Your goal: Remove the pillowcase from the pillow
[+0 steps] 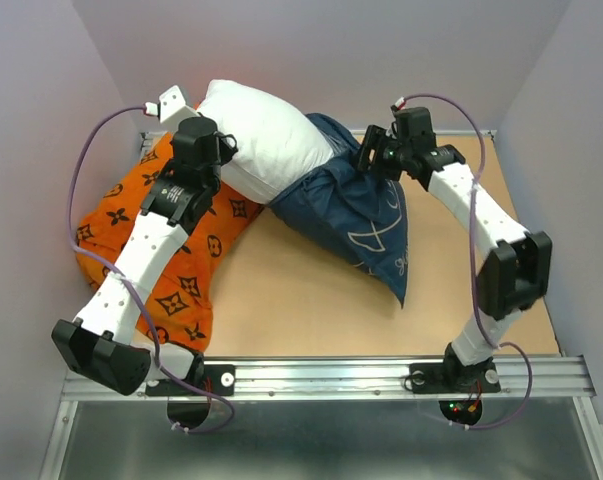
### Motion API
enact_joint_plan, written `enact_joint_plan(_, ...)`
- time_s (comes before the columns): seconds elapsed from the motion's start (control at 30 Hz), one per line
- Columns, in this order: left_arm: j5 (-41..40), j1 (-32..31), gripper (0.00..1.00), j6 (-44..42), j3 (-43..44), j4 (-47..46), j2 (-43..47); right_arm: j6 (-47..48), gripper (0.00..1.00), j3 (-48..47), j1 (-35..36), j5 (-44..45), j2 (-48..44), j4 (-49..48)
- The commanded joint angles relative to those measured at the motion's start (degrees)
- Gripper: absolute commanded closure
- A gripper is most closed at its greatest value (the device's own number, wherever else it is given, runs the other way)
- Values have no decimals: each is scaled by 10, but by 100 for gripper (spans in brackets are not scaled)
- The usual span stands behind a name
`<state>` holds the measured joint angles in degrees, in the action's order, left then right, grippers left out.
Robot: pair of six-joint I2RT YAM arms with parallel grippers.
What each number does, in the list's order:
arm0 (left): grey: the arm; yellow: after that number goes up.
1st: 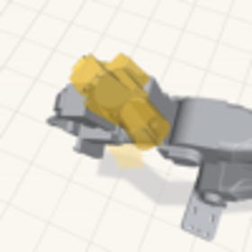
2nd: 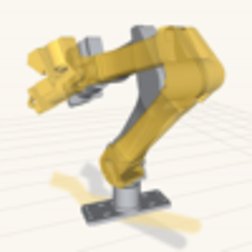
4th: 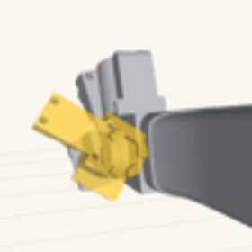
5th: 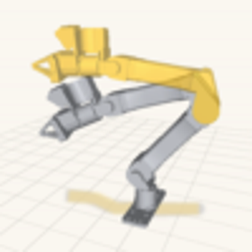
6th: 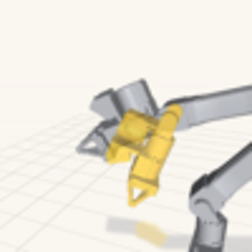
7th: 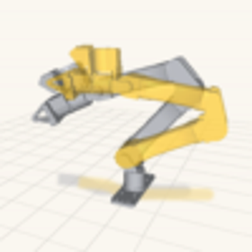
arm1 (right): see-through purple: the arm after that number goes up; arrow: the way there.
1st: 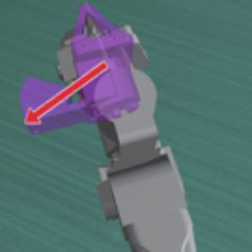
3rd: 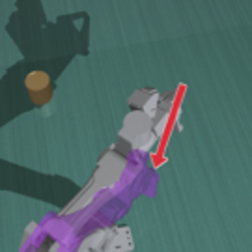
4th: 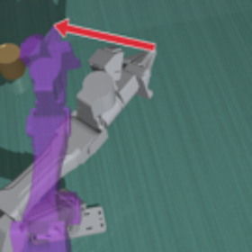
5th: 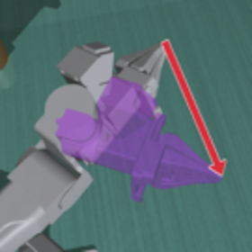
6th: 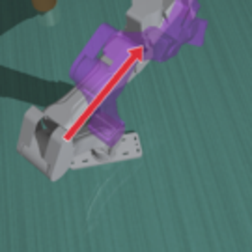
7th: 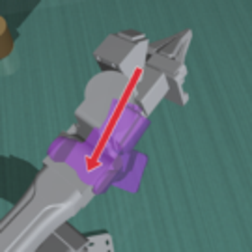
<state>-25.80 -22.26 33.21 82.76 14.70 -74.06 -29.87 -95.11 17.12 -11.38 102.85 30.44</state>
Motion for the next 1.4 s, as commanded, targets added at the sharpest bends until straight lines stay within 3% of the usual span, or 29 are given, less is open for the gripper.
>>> enact_joint_plan(0.0,-89,-38,100,-26,57,-86,7,81,30,32,59,56,-177,-52)
enact_joint_plan(0.13,-108,-60,100,-22,77,-72,-9,89,34,74,127,135,-249,-57)
enact_joint_plan(0.27,-108,-67,100,-18,81,-72,-11,92,36,78,128,138,-295,-58)
enact_joint_plan(0.4,-112,-74,100,-20,96,-67,-17,106,43,39,148,67,-283,-24)
enact_joint_plan(0.67,-121,-90,100,-26,121,-62,-28,148,51,102,273,166,-251,-7)
enact_joint_plan(0.77,-124,-96,100,-25,123,-62,-32,154,51,121,286,204,-235,-15)
enact_joint_plan(0.87,-127,-98,100,-25,126,-61,-33,158,48,139,300,300,-219,-20)
enact_joint_plan(1.03,-128,-98,100,-31,131,-63,-36,159,46,157,308,316,-218,-29)
enact_joint_plan(1.17,-127,-98,100,-37,137,-64,-36,160,53,171,321,347,-203,-33)
enact_joint_plan(1.27,-128,-98,100,-40,137,-65,-38,153,45,179,325,359,-218,-39)
enact_joint_plan(1.37,-125,-98,100,-39,135,-68,-36,154,44,172,325,353,-221,-42)
